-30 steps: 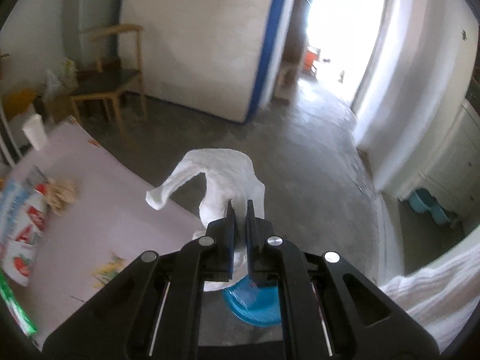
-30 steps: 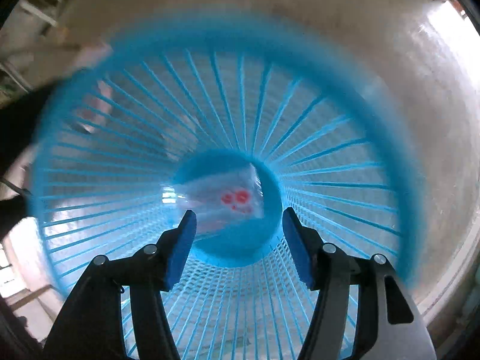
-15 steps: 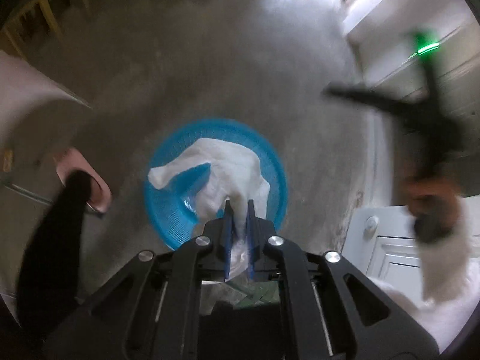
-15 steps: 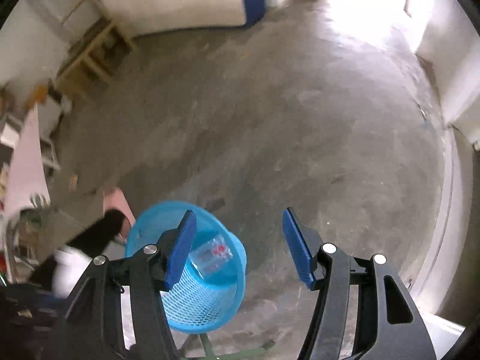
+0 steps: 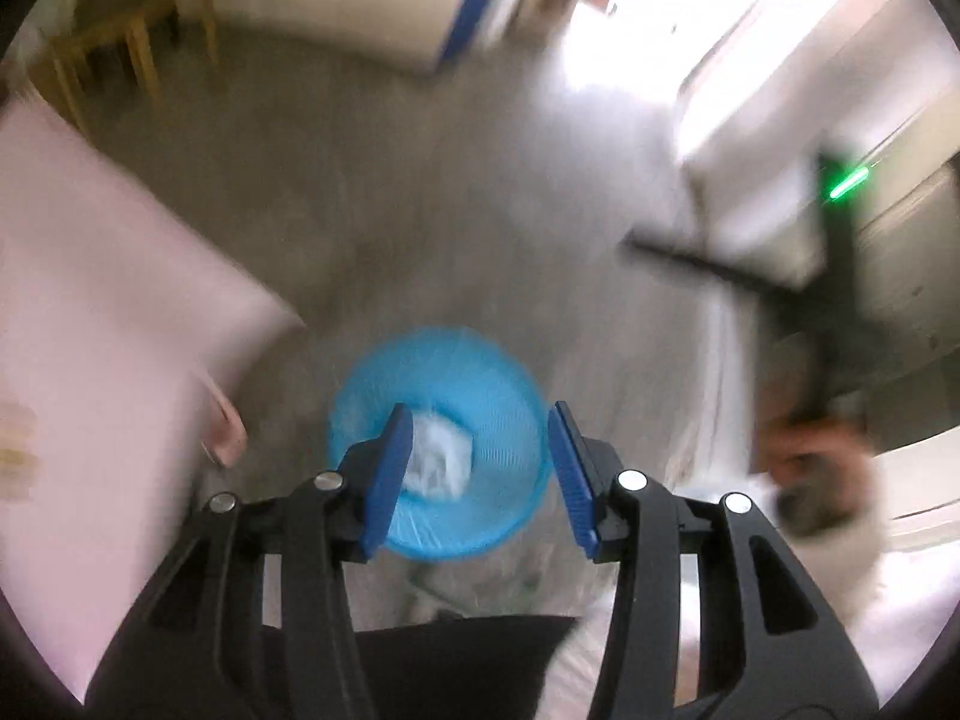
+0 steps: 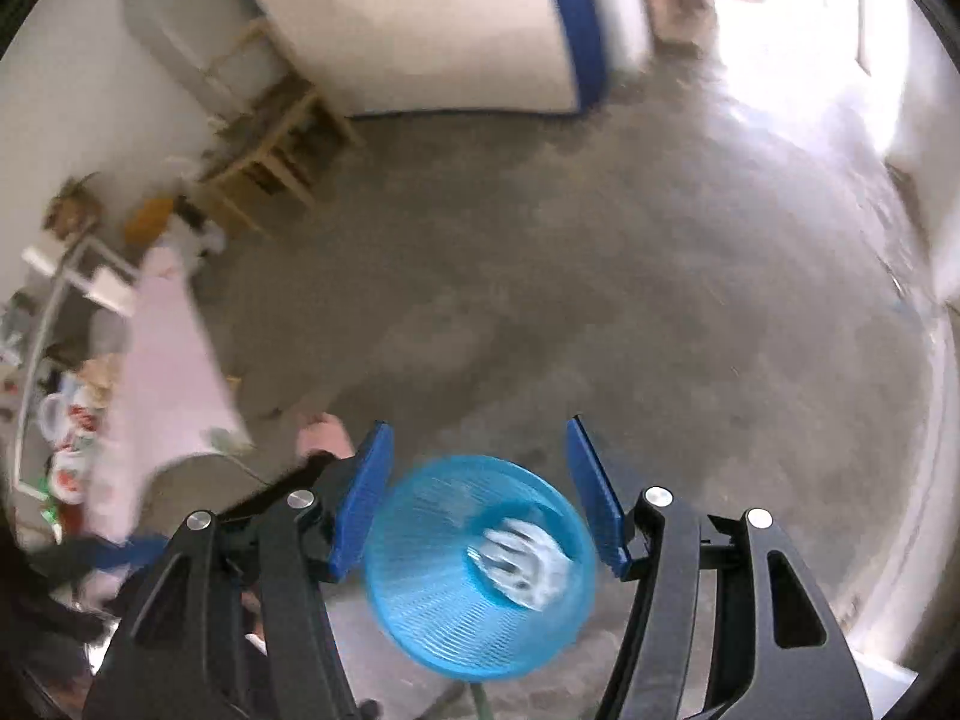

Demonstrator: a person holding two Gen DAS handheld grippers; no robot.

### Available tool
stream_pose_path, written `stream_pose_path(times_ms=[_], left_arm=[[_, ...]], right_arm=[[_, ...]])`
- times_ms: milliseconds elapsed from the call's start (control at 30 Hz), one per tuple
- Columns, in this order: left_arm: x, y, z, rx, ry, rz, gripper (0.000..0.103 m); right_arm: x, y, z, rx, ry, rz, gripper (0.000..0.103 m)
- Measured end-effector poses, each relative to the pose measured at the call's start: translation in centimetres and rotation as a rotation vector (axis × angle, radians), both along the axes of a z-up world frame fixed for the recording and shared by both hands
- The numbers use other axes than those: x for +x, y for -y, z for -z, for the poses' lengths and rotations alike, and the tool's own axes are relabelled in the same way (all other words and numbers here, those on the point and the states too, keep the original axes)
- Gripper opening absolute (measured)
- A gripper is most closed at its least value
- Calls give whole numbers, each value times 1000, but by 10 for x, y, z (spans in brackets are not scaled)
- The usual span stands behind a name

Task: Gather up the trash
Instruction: 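Open the left gripper to drop the white bag into the blue basket, then move both open grippers back over the table, then grasp the crumpled tan tissue with the right gripper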

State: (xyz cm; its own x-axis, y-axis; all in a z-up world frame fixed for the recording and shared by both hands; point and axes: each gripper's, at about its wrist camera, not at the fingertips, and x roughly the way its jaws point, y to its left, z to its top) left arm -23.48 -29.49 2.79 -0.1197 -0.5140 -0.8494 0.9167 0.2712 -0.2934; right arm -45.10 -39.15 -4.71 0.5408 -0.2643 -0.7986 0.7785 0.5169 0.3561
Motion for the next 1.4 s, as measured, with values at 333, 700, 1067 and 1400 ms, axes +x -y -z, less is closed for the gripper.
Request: stream_pose_path(times_ms=[333, 700, 1067, 1400], left_arm=[[83, -177, -163, -208, 439, -467, 59], [112, -293, -153, -179, 530, -733, 59], [134, -264, -77, -11, 601, -575, 59], [184, -291, -66, -104, 474, -700, 59]], right_arm=[[99, -51, -58, -71, 120, -286, 62], [175, -99, -85, -93, 146, -486, 64], [251, -137, -90, -59, 178, -632, 73], [419, -217, -32, -441, -47, -1072, 81]])
